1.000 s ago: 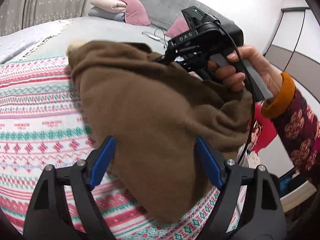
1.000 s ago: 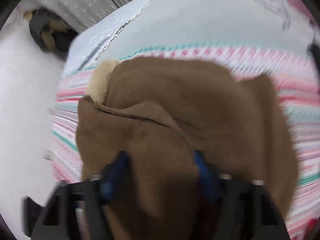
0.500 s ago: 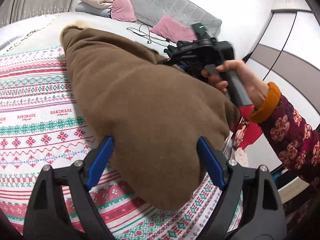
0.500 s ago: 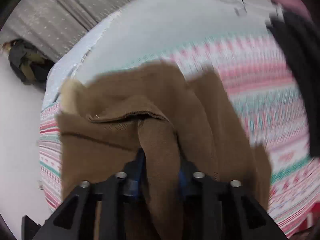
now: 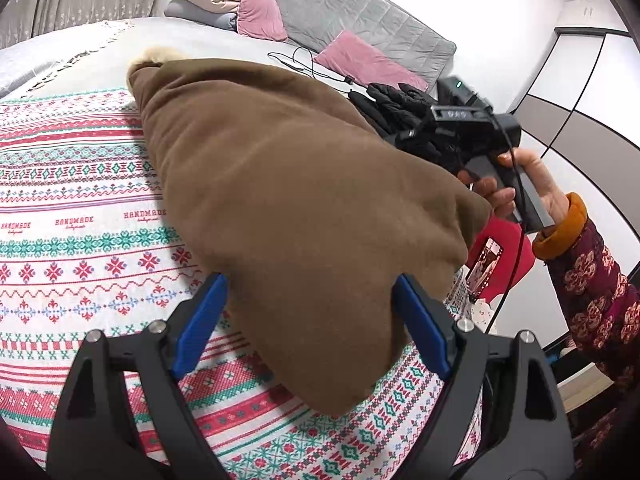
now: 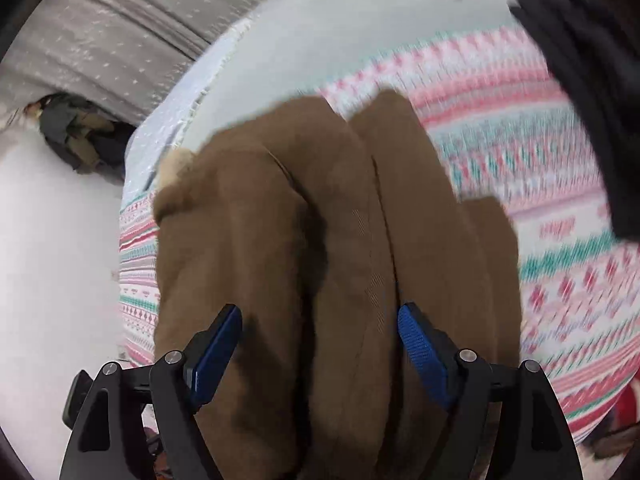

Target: Fold large clothes

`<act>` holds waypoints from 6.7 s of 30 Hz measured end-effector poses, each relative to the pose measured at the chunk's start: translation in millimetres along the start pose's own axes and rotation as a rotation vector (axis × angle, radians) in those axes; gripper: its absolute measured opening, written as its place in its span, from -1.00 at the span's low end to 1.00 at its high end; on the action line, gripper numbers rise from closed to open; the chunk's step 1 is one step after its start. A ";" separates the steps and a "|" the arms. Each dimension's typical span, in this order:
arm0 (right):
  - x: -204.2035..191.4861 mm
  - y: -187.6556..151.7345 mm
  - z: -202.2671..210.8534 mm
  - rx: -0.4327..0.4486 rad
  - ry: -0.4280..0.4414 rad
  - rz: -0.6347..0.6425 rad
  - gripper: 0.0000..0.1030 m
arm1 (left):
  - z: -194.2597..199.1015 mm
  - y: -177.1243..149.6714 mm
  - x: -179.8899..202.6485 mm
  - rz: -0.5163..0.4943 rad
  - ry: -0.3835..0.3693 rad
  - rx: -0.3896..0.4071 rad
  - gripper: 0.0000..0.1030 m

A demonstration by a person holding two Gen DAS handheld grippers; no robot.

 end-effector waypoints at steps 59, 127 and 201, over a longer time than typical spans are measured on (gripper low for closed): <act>77.0 10.6 103.2 0.395 -0.161 0.129 0.77 | -40.3 180.9 -38.2 0.147 0.349 -0.140 0.72; -462.2 167.2 -226.9 -0.046 0.254 0.274 0.22 | 278.2 40.2 -457.7 0.952 0.257 0.118 0.74; -353.5 -45.8 -158.6 0.257 -0.387 0.635 0.65 | 223.8 -58.3 -226.5 0.788 0.842 0.075 0.97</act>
Point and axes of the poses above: each gripper's, at about its wrist camera, not at the fingertips, and z roughly against the way its jaws point, x to its right, y to its top, the point moved 9 cm from there along -z, roughly the way its jaws point, and after that the axes turned 11 degrees about -x, right-handed, at the moved point
